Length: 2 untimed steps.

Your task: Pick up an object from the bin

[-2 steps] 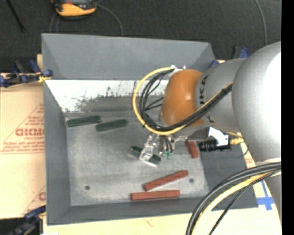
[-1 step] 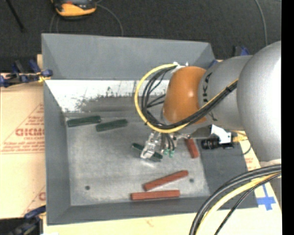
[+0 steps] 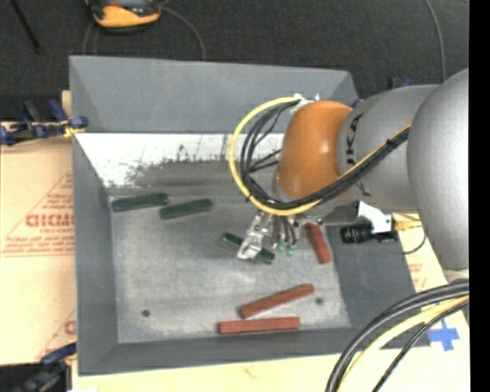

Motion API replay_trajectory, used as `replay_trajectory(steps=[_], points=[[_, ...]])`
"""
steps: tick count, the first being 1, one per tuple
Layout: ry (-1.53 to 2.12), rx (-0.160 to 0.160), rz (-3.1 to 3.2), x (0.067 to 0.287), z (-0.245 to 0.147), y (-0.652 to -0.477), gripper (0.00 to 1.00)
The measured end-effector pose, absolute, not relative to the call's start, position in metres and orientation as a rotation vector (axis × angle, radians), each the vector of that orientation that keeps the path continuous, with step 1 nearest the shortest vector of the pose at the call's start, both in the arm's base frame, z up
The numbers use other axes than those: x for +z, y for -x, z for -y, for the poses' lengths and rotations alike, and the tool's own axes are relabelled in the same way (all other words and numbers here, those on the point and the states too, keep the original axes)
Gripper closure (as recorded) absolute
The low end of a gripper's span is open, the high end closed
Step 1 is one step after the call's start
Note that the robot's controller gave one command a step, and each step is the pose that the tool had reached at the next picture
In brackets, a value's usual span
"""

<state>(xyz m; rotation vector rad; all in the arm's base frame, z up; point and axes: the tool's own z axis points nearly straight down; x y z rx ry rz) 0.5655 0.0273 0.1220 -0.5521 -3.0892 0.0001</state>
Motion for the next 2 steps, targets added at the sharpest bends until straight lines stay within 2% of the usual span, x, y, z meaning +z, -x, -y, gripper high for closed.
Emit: replay_trajectory(steps=[2], points=[[0.548, -0.004, 3.098, 0.15, -0.028, -0.567, 1.0]])
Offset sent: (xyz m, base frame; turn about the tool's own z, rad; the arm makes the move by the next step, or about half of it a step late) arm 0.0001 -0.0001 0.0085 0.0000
